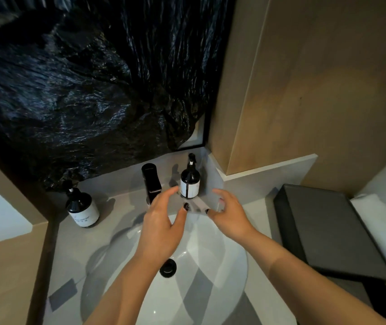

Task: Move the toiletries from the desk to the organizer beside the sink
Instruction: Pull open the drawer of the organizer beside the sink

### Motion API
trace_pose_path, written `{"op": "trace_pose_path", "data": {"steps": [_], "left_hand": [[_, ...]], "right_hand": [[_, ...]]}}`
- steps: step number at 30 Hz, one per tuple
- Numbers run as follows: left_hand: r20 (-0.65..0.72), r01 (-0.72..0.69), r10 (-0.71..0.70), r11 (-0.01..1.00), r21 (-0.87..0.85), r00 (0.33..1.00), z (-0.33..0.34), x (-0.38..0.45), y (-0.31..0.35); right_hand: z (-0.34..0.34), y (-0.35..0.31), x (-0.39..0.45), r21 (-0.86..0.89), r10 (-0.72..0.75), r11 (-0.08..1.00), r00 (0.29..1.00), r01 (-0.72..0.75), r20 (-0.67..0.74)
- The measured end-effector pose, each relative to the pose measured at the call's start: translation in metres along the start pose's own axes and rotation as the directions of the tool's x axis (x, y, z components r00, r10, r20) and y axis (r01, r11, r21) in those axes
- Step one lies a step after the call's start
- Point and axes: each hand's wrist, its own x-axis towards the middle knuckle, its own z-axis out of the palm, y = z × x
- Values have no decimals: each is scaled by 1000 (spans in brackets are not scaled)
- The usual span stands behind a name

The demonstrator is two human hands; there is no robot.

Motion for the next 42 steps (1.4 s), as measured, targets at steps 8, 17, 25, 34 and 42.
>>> {"op": "trace_pose_path", "data": {"steps": [8, 17, 25, 34, 42], "left_hand": [[225, -88, 76, 995, 44, 971, 29, -24, 7], [387, -121, 104, 992, 19, 916, 86, -63, 56], [438, 21, -16, 1000, -5, 899, 168, -116, 108], [501, 47, -92, 994, 102, 860, 223, -131, 124], [554, 50, -128, 987, 153, 822, 276, -99, 97]], "right_hand": [[-38, 16, -64, -27, -58, 998, 994, 56, -87], [-116, 56, -126, -81, -66, 995, 986, 54, -150], [-206, 110, -172, -139, -63, 989, 992, 48, -106], [-263, 172, -183, -186, 108, 974, 985, -132, -134], [-267, 207, -155, -107, 173, 976, 974, -189, -146]]}}
